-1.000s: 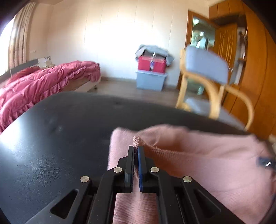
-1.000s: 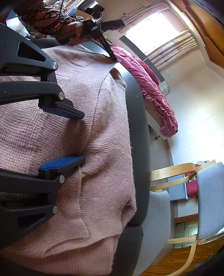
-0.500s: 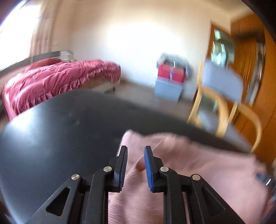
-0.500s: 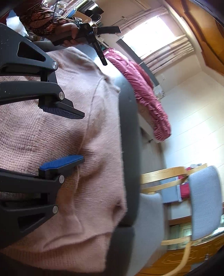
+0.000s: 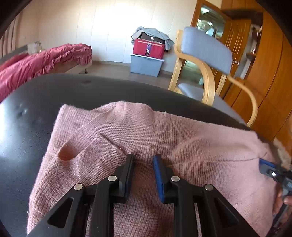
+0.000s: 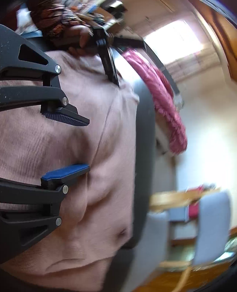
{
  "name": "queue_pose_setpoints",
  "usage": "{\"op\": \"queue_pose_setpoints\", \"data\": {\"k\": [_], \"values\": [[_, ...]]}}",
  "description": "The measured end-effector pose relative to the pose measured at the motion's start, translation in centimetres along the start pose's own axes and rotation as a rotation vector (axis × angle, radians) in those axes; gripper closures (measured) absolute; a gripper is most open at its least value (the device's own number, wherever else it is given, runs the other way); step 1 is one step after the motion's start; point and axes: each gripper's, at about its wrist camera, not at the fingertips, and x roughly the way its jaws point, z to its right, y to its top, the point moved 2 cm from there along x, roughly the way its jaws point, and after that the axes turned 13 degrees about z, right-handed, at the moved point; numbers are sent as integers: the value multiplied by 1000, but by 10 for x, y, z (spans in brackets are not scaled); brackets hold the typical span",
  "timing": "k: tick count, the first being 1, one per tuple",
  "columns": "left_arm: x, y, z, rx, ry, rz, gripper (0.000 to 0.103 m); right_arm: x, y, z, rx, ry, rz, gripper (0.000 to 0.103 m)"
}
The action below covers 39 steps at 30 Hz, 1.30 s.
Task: Fold clothes
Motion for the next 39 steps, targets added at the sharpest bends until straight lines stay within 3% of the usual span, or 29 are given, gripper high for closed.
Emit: {"op": "queue_pose_setpoints", "data": {"k": [2, 5, 13, 16, 21, 25, 33, 37, 39], "values": [[-3, -5, -1, -23, -10, 3, 82, -3, 1, 18, 81, -33, 13, 59], [-5, -10, 2, -20, -6, 6, 82, -8, 2, 28, 104, -89, 26, 74], [-5, -11, 11, 47, 46, 7, 81, -24, 12, -2, -46, -150, 118, 68], [-5, -11, 12, 51, 49, 8, 81, -13, 15, -24, -146, -169, 88, 68], [-5, -11, 12, 49, 49, 9, 81, 18, 11, -55, -180, -32, 20, 68], [-5, -12, 12, 44, 47, 10, 81, 36, 14, -58, -221, -76, -20, 68], [-6, -12, 9, 22, 30, 11, 81, 23, 22, -9, -25, -117, 15, 77], [-6, -12, 6, 10, 21, 13, 81, -14, 25, -14, -31, -135, 91, 74], [-6, -12, 6, 8, 19, 13, 81, -31, 19, -12, -40, -163, 82, 74]]}}
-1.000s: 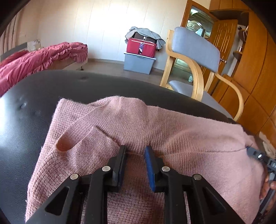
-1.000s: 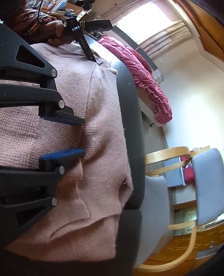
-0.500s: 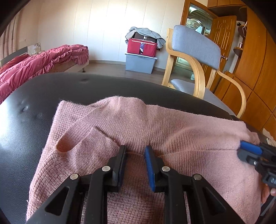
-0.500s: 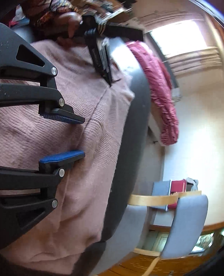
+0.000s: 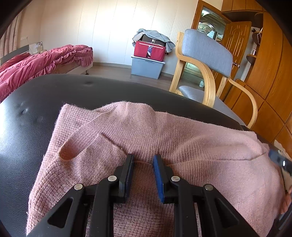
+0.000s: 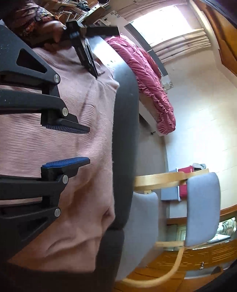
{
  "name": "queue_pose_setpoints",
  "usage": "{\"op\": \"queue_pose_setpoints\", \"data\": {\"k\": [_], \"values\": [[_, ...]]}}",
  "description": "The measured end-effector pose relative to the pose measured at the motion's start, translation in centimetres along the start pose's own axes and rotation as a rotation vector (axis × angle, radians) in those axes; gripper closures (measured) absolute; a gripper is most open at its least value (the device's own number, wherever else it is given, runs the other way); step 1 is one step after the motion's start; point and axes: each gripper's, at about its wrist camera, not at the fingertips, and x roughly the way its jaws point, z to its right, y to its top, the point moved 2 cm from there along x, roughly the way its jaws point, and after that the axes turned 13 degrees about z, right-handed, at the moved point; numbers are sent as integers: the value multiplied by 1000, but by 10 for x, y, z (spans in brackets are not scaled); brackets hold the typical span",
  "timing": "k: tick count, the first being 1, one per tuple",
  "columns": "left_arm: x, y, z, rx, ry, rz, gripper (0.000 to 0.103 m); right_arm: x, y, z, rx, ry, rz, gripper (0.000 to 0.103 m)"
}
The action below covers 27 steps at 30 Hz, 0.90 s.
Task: Fold clothes
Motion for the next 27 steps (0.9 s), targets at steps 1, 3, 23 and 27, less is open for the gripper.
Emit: {"op": "queue_pose_setpoints", "data": {"k": [1, 3, 23, 27], "values": [[0, 0, 0, -1, -1, 0, 81, -3, -5, 5, -6, -22, -18, 74], [0, 0, -1, -4, -4, 0, 81, -9, -15, 17, -13, -70, -55, 74], [-1, 2, -5, -5, -8, -1, 81, -70, -1, 103, 115, -237, 34, 59], [-2, 1, -6, -14, -15, 0, 81, -23, 23, 100, 66, -224, -52, 59]]}}
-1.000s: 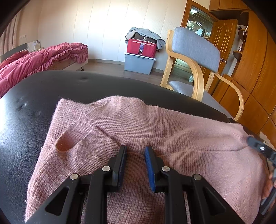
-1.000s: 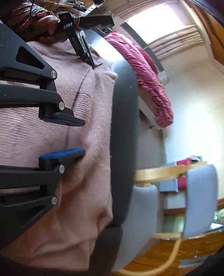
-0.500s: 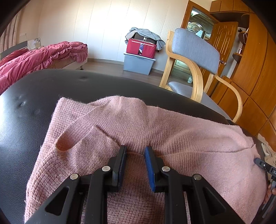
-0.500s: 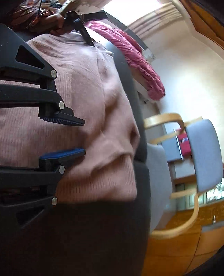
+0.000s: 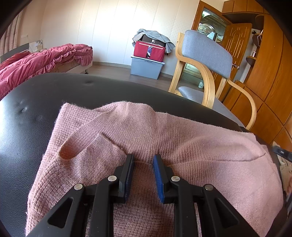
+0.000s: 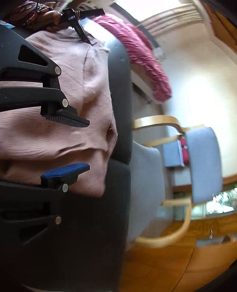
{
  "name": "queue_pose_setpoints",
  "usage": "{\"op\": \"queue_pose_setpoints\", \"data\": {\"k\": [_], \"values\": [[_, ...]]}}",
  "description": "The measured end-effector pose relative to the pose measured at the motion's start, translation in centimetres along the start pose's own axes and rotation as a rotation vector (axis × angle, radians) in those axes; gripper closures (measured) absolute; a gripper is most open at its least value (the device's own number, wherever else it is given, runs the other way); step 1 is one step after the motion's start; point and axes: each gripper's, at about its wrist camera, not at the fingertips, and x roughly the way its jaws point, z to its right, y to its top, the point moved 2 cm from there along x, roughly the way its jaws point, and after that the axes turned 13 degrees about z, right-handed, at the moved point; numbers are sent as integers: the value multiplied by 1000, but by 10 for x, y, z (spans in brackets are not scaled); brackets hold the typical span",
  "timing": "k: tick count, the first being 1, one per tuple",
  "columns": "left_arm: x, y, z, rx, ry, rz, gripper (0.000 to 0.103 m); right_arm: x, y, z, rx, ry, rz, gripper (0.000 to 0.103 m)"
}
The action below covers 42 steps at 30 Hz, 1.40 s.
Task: Fold clothes
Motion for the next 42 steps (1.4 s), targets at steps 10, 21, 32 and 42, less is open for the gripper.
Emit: {"op": "queue_pose_setpoints", "data": {"k": [10, 21, 32, 42], "values": [[0, 0, -4, -16, -14, -1, 81, 40, -11, -10, -92, -26, -84, 101], [-1, 0, -5, -19, -17, 0, 81, 16, -18, 25, -92, -207, -20, 102], [-1, 0, -4, -19, -18, -1, 81, -5, 2, -101, -113, 251, 112, 96], [-1, -1, -8, -28, -26, 1, 81, 41, -14, -30, 64, -54, 15, 94]]}}
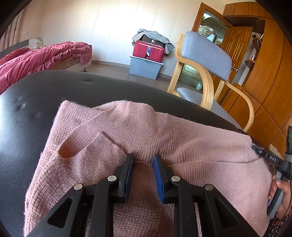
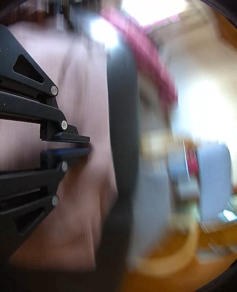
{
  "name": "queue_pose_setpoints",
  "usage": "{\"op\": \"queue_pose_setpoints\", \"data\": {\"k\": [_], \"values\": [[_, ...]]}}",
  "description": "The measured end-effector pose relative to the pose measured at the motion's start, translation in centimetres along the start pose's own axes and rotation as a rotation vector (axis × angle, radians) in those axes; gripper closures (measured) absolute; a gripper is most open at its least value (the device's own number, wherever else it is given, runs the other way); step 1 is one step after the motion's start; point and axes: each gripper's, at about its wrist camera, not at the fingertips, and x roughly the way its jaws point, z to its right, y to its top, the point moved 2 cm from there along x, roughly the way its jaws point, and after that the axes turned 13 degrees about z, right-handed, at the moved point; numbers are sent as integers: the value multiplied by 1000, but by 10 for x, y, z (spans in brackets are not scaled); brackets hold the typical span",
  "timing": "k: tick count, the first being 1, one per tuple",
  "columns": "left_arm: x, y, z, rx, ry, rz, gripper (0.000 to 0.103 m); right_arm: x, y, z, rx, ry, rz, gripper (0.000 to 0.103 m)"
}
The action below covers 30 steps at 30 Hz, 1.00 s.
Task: Fold clothes
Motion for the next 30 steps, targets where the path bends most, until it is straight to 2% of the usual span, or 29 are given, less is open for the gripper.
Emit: {"op": "queue_pose_setpoints", "data": {"k": [1, 3, 6, 8, 9, 10, 11, 17, 19, 21, 23, 24, 26, 27, 30], "values": [[0, 0, 0, -2, -2, 0, 81, 1, 1, 15, 60, 0, -7, 94], [-1, 0, -1, -3, -3, 1, 81, 4, 1, 38, 196, 89, -19, 94], [-6, 3, 0, 3, 6, 12, 81, 4, 1, 44, 222, 106, -18, 93], [-25, 6, 5, -8, 7, 65, 84, 2, 1, 37, 182, 109, -16, 83], [-35, 7, 8, -15, -3, 93, 84, 0, 0, 33, 171, 118, -14, 73], [-53, 4, 17, -30, -71, 126, 83, -2, -1, 29, 166, 127, -12, 66], [-68, 0, 26, -36, -134, 152, 82, -3, -2, 28, 163, 130, -12, 65], [-93, -62, 114, 278, -255, 27, 81, 10, -3, 18, 157, 130, -12, 64], [-87, -65, 118, 313, -191, -4, 81, 15, -2, 15, 161, 133, -11, 64], [-76, -62, 100, 236, -162, -55, 81, 10, -5, 15, 167, 137, -10, 64], [-62, -58, 68, 109, -163, -115, 83, 9, -6, 13, 171, 139, -10, 64], [-62, -54, 51, 10, -225, -121, 84, 9, -7, 12, 173, 140, -10, 64], [-62, -47, 16, -103, -249, -118, 96, 9, -7, 12, 175, 142, -10, 64], [-63, -44, -1, -148, -259, -110, 96, 9, -7, 12, 176, 141, -10, 64], [-64, -49, -48, -405, -412, -77, 93, 8, -6, 11, 171, 138, -8, 64]]}}
